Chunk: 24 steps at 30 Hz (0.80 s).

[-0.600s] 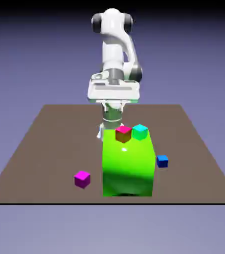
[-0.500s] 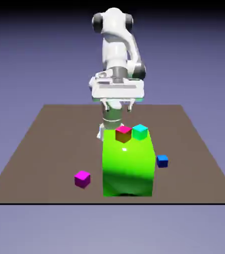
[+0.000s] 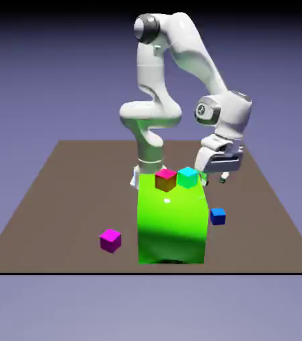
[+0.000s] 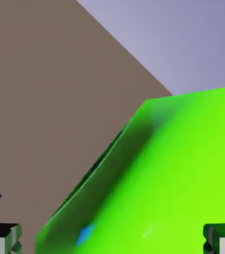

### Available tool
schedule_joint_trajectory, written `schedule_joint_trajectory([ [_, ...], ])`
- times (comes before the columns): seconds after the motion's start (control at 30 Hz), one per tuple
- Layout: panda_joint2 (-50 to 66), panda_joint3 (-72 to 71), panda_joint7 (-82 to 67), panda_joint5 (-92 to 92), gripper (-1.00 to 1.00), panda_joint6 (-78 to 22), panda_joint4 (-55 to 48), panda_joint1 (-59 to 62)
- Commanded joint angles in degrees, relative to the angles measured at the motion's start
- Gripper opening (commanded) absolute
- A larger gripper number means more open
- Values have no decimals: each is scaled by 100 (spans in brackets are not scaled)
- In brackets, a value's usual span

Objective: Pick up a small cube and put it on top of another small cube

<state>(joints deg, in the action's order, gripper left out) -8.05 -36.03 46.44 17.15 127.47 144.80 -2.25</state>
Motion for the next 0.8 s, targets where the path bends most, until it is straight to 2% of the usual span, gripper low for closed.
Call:
schedule_joint_trajectory([
  [0.0,172,-141,-13,242,0,-250,-19,-9],
  [0.33,1891,-1542,-142,2662,0,-2736,-204,-83],
  [0.77,3828,-2652,-459,5901,0,-5219,-16,-151],
])
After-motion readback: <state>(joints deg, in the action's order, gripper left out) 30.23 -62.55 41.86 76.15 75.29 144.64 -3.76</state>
